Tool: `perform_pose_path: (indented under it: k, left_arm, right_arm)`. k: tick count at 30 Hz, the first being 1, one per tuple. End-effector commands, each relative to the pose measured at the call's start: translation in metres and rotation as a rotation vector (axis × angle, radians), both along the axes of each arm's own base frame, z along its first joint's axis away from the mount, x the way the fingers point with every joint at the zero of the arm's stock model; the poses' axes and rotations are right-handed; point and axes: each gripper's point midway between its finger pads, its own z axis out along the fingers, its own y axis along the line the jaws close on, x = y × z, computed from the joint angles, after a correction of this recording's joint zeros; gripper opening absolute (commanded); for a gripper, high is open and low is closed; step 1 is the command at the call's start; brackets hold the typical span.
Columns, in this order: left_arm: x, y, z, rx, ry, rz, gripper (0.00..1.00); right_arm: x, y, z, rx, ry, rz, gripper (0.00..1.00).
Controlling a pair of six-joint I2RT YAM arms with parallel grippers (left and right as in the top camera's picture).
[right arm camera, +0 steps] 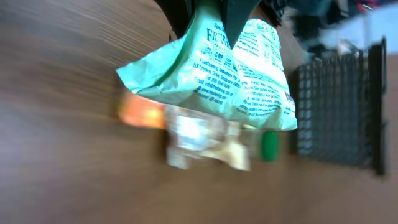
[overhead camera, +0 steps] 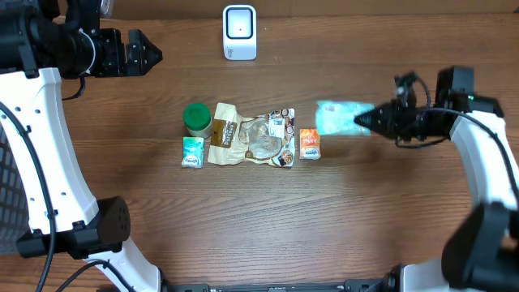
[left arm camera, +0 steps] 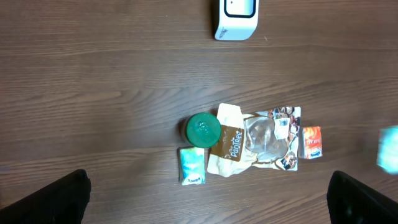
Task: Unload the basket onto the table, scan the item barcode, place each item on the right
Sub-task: 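Lift the green tissue pack and hold it up to the white scanner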
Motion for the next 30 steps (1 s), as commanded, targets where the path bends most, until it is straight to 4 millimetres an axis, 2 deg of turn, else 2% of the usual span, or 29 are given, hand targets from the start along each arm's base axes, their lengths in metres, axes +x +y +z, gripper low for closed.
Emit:
perform_pose_path:
  k: [1, 4, 8, 12, 17, 19, 20, 23, 24, 27, 28, 29, 30]
  left_arm:
    - [0.000, 0.000, 0.000, 0.014, -0.004, -0.019, 1.00]
    - [0.000, 0.000, 0.000, 0.014, -0.003, -0.019, 1.00]
    - [0.000, 0.000, 0.000, 0.014, -0.003, -0.019, 1.00]
    - [0.000, 0.000, 0.000, 0.014, -0.004, -0.019, 0.99]
    - [0.000, 0.000, 0.000, 0.014, -0.004, -0.019, 1.00]
    - [0.000, 0.000, 0.000, 0.014, -0.004, -0.019, 1.00]
    - [0.000, 0.000, 0.000, 0.014, -0.004, -0.019, 1.00]
    - [0.000, 0.000, 0.000, 0.014, -0.004, -0.019, 0.99]
    - [0.000, 0.000, 0.000, 0.014, -0.004, -0.019, 1.00]
    - [0.000, 0.000, 0.000, 0.014, -0.004, -0.019, 1.00]
    - [0.000, 0.000, 0.000, 0.014, -0.004, -0.019, 1.00]
    - [0.000, 0.000, 0.000, 0.014, -0.003, -0.019, 1.00]
    - [0.000, 0.000, 0.000, 0.014, -0.004, -0.019, 1.00]
  right_arm:
    - [-0.011, 0.029, 0.081, 0.006, -0.215, 0.071, 0.04]
    - [-0.023, 0.045, 0.120, -0.024, -0.283, 0.064, 0.04]
    - [-0.042, 0.068, 0.148, -0.055, -0.327, 0.091, 0.04]
    - [-0.048, 0.085, 0.151, -0.081, -0.313, 0.105, 0.04]
    - [-0.029, 0.093, 0.130, -0.214, -0.258, 0.020, 0.04]
    - [-0.012, 0.101, 0.124, -0.270, -0.249, 0.003, 0.03]
    - [0.008, 0.109, 0.121, -0.320, -0.257, -0.006, 0.03]
    - [0.057, 0.114, 0.114, -0.475, -0.305, -0.074, 0.04]
    - [0.084, 0.116, 0.112, -0.563, -0.358, -0.108, 0.04]
    - [0.147, 0.112, 0.106, -0.779, -0.522, -0.241, 0.04]
    - [0.179, 0.111, 0.102, -0.886, -0.623, -0.319, 0.04]
    - [0.191, 0.112, 0.101, -0.923, -0.666, -0.338, 0.04]
    - [0.212, 0.117, 0.096, -0.985, -0.745, -0.342, 0.04]
